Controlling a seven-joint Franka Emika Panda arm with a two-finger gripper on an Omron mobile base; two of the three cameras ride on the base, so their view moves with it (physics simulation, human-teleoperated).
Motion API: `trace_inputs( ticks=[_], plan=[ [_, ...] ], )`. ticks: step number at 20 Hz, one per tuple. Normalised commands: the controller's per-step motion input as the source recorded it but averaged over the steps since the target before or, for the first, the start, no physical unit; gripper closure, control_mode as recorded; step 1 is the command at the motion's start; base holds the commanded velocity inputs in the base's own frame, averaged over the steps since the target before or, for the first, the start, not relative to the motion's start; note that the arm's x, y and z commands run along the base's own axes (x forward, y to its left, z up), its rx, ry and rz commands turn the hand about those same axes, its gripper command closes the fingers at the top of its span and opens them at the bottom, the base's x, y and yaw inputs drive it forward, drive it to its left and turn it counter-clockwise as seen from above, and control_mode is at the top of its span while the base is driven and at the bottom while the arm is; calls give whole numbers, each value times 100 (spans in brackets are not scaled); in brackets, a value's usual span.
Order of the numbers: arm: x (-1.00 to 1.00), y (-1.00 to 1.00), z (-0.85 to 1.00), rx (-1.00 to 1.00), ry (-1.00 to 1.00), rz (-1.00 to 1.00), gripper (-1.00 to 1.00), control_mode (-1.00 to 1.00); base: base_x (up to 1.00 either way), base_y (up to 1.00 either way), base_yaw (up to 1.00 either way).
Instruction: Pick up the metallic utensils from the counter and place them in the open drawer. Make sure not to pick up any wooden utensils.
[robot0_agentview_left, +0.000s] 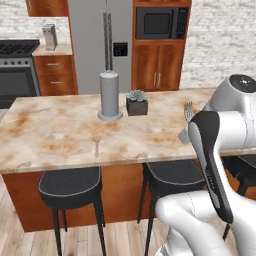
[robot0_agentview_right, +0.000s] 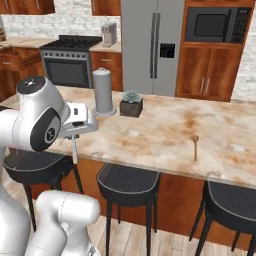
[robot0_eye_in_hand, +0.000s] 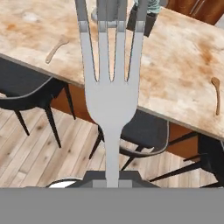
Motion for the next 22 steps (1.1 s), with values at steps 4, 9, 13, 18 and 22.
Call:
trace_inputs(
  ticks=[4,9,13,18,22],
  plan=[
    [0,0,0,0,0,0,100,100,-27,72,16],
    [0,0,0,0,0,0,100,100,-11,79,13],
    [0,0,0,0,0,0,100,100,0,91,7],
    [0,0,0,0,0,0,100,100,0,100,1],
    [0,0,0,0,0,0,100,100,0,100,0]
  ],
)
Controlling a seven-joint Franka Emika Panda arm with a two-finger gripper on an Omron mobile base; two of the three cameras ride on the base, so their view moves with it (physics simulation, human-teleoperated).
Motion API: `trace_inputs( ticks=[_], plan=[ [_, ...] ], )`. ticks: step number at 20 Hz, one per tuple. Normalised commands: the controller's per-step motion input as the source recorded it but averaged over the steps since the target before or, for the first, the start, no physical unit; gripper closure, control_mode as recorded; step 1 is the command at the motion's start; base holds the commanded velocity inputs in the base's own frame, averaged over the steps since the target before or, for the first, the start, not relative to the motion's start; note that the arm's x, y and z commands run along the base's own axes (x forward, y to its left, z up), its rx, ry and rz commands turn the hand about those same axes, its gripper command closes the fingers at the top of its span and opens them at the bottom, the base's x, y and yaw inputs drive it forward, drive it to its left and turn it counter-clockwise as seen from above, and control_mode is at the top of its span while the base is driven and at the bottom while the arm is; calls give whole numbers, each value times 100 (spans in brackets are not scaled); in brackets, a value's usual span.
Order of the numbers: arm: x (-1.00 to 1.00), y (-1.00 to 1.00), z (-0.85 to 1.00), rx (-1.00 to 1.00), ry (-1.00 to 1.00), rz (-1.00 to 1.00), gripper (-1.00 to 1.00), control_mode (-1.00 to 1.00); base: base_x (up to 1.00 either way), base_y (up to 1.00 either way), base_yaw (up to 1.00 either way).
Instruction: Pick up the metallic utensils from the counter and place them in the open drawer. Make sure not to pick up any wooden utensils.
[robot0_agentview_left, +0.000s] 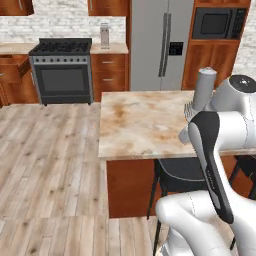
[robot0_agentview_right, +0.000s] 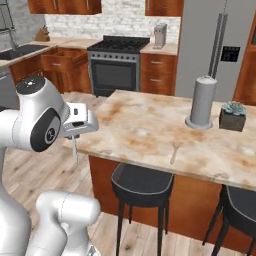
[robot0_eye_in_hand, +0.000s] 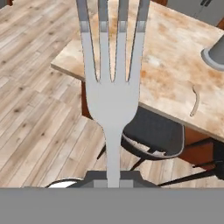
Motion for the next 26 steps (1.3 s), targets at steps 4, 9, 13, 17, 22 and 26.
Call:
trace_inputs(
  ticks=[4,9,13,17,22,26],
  plan=[
    [0,0,0,0,0,0,100,100,0,100,0],
    [0,0,0,0,0,0,100,100,0,100,0],
    [0,0,0,0,0,0,100,100,11,100,0],
    [0,0,0,0,0,0,100,100,34,100,0],
    [0,0,0,0,0,0,100,100,63,66,-1],
    [0,0,0,0,0,0,100,100,94,25,-3]
  ],
)
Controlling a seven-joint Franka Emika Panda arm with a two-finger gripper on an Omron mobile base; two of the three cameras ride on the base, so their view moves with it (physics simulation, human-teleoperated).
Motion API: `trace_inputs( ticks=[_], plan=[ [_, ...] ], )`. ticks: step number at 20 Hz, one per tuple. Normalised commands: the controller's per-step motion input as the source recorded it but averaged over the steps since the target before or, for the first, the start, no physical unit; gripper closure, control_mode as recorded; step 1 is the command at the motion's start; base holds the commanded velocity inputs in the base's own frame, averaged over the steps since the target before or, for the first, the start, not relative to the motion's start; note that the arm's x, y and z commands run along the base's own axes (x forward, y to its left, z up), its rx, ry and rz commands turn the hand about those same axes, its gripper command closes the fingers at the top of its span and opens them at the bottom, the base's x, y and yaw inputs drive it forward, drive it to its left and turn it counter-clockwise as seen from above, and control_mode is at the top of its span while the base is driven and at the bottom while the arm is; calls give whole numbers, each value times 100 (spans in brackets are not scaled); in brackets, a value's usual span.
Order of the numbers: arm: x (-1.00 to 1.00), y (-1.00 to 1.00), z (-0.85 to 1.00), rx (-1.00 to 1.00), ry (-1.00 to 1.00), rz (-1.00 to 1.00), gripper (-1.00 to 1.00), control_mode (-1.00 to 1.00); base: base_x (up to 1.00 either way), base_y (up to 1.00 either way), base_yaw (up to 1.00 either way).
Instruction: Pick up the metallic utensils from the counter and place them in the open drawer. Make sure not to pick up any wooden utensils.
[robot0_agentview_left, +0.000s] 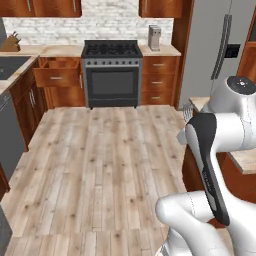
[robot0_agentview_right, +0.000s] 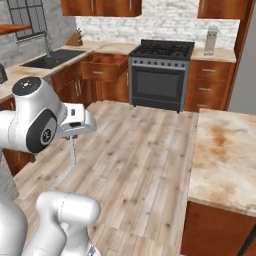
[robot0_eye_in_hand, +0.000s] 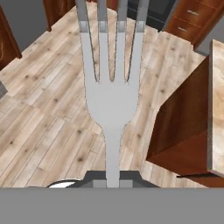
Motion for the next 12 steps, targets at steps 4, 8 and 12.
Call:
trace_inputs(
  ticks=[4,8,12],
  plan=[
    [0,0,0,0,0,0,100,100,100,0,-7],
    [0,0,0,0,0,0,100,100,100,1,-10],
    [0,0,0,0,0,0,100,100,100,57,-7]
  ],
)
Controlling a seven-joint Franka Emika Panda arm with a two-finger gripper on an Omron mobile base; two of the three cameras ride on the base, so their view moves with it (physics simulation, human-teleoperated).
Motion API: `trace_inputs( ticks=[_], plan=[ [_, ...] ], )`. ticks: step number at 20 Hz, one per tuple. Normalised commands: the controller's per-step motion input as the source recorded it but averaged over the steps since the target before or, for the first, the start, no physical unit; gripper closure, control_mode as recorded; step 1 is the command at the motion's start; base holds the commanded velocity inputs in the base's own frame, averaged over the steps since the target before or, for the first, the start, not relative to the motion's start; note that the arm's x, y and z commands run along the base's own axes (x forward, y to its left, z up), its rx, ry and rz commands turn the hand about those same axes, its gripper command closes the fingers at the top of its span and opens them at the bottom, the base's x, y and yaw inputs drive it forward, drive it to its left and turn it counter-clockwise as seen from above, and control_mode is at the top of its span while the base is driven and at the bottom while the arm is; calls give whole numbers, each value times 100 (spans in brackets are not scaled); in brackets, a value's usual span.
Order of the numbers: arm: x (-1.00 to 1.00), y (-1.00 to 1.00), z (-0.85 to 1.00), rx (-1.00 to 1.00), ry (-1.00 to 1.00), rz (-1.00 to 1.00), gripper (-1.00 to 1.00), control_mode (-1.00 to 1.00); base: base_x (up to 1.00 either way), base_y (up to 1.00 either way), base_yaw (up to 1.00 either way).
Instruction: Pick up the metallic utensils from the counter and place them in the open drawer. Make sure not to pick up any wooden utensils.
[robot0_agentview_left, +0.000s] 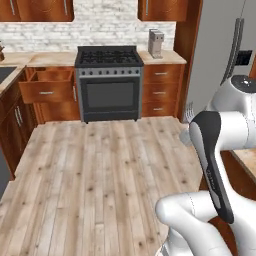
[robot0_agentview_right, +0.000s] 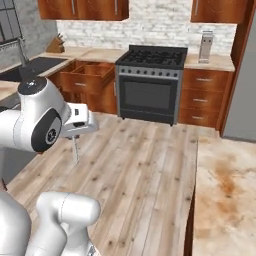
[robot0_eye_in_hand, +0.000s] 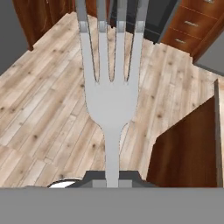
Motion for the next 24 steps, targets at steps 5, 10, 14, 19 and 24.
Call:
trace_inputs(
  ticks=[5,10,14,19,24],
  plan=[
    [0,0,0,0,0,0,100,100,79,58,-10],
    [0,0,0,0,0,0,100,100,100,30,-5],
    [0,0,0,0,0,0,100,100,100,1,-1],
    [0,0,0,0,0,0,100,100,100,10,0],
    [0,0,0,0,0,0,100,100,100,10,0]
  ],
)
